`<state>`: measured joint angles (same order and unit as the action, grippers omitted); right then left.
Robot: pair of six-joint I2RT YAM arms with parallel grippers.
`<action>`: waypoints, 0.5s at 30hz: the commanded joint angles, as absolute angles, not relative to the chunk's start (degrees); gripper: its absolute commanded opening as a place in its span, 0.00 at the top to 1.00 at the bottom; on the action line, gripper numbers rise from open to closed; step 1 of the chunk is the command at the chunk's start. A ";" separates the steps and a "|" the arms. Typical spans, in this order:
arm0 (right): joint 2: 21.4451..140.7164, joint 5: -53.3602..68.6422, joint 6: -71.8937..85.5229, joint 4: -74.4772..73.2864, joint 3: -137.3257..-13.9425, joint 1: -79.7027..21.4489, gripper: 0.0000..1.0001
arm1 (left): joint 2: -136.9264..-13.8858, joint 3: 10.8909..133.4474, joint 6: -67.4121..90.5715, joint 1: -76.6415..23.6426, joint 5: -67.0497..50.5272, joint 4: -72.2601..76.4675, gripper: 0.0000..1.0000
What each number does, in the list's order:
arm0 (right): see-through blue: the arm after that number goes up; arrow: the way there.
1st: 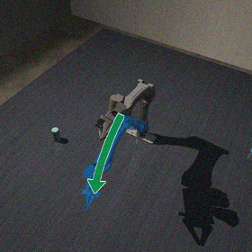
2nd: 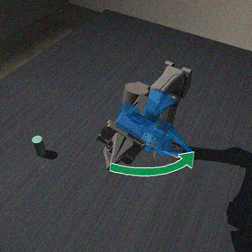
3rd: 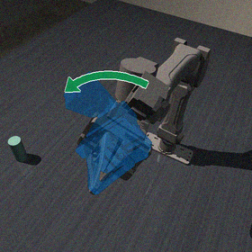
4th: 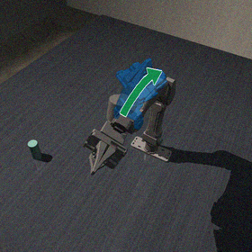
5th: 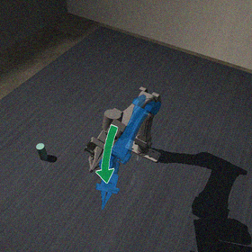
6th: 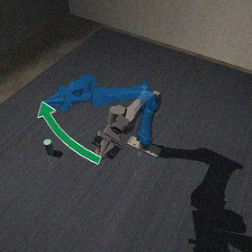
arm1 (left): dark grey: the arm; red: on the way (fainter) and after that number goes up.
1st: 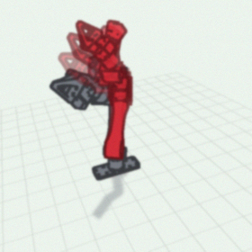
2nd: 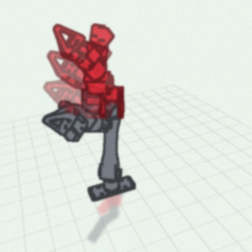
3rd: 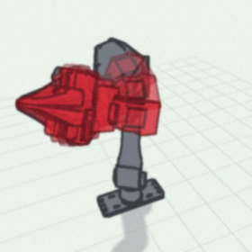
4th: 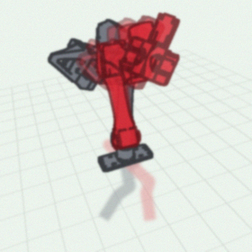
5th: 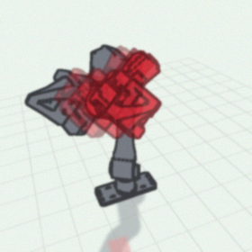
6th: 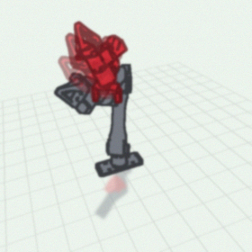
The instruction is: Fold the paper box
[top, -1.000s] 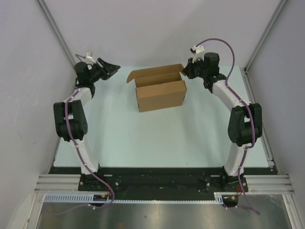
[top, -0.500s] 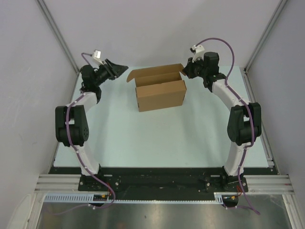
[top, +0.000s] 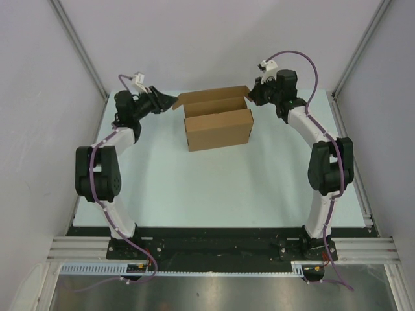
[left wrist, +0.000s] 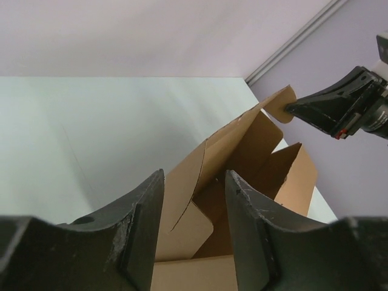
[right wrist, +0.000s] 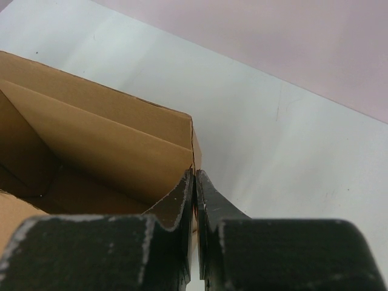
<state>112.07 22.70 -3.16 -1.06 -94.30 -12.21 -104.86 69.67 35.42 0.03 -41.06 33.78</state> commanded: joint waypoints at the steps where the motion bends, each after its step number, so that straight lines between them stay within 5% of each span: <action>1: 112.94 22.41 -2.46 -2.11 -96.68 -12.13 0.96 | -101.34 69.61 30.95 -1.58 -39.91 31.47 0.50; 9: 113.47 22.06 -2.29 -2.63 -97.64 -12.48 0.96 | -101.60 71.19 26.99 -3.16 -37.01 26.82 0.57; 15: 113.82 21.01 -1.32 -4.30 -99.14 -12.83 0.96 | -102.30 71.98 26.89 -4.48 -36.39 26.19 0.75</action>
<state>112.97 22.13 -2.81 -1.87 -95.74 -12.32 -104.51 69.73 28.86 -3.40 -37.12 26.44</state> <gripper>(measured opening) 0.047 0.280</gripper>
